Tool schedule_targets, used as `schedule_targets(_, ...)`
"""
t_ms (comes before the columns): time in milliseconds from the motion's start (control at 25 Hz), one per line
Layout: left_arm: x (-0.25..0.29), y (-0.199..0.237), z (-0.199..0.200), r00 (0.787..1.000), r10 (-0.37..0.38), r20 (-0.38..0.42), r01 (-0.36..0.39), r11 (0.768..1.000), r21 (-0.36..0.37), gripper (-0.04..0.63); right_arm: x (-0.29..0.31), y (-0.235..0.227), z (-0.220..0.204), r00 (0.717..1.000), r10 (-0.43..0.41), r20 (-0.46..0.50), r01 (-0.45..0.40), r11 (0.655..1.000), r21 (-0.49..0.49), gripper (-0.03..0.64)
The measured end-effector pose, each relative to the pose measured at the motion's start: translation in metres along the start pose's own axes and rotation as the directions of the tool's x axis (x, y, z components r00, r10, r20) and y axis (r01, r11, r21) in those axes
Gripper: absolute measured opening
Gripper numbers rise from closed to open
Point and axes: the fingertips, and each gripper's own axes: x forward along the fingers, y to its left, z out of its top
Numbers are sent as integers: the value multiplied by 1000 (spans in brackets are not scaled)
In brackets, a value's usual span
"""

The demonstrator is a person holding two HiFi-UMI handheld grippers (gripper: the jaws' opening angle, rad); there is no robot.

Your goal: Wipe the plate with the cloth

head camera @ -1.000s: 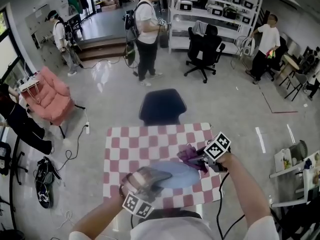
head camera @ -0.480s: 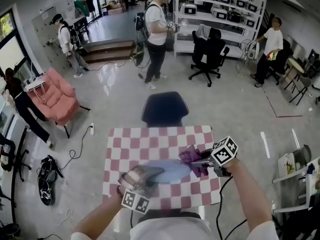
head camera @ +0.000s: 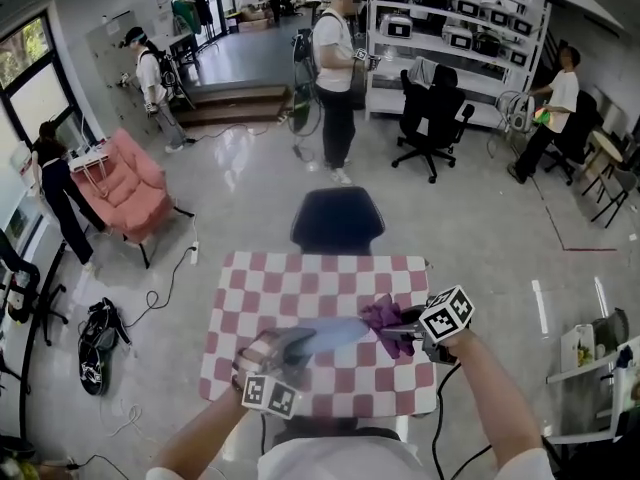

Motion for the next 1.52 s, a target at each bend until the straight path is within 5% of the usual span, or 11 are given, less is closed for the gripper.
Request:
schedule_targets(240, -5, -13, -17, 997, 18, -69, -33, 977, -211, 37, 4, -9, -14, 998, -63, 19, 63, 998, 10, 120)
schedule_targets(520, -23, -28, -22, 997, -14, -71, -7, 958, -286, 37, 6, 12, -29, 994, -95, 45, 94, 995, 25, 120)
schedule_targets(1000, -72, -13, -29, 1000, -25, -6, 19, 881, -472, 37, 29, 59, -46, 965, -237, 110, 232, 971, 59, 120)
schedule_targets(1280, -102, -19, -30, 999, -37, 14, 39, 843, -537, 37, 33, 84, -59, 902, -400, 163, 405, 914, 7, 120)
schedule_targets(1520, -122, -29, -19, 998, -40, 55, 65, 783, -619, 37, 42, 115, -75, 878, -430, 210, 435, 900, 24, 120)
